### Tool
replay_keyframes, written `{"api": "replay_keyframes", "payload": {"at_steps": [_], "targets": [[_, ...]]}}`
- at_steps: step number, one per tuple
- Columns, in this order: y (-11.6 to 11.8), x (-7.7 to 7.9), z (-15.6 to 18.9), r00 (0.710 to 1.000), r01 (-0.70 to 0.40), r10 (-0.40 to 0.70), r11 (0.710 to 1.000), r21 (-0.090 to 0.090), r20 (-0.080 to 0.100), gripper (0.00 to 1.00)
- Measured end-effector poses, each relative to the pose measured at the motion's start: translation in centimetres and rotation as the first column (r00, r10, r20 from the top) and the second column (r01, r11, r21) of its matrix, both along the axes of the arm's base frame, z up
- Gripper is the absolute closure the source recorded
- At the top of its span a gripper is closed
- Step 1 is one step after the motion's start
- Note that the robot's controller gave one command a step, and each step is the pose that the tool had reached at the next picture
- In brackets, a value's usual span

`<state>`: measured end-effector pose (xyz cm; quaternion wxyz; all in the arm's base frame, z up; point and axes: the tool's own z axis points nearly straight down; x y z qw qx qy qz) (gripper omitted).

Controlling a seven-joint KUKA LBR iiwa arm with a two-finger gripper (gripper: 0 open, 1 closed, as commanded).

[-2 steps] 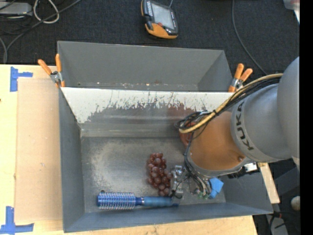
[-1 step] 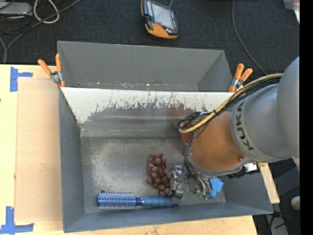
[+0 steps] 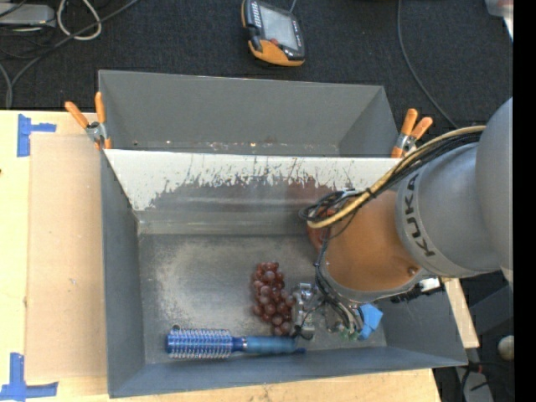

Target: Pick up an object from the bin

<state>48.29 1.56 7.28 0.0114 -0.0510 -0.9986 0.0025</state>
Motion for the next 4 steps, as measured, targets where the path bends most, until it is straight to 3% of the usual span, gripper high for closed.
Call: {"api": "replay_keyframes", "payload": {"at_steps": [1, 2, 3, 4], "targets": [[2.1, 0.5, 3.0, 0.996, 0.088, -0.088, 0.996, -0.002, -0.003, 1.00], [2.1, 0.5, 3.0, 0.996, 0.088, -0.088, 0.996, -0.002, -0.003, 1.00], [1.2, 0.8, 0.2, 0.995, -0.097, 0.097, 0.995, 0.000, -0.002, 1.00], [1.0, 1.0, -0.1, 0.997, -0.073, 0.073, 0.997, 0.001, -0.002, 1.00]]}}
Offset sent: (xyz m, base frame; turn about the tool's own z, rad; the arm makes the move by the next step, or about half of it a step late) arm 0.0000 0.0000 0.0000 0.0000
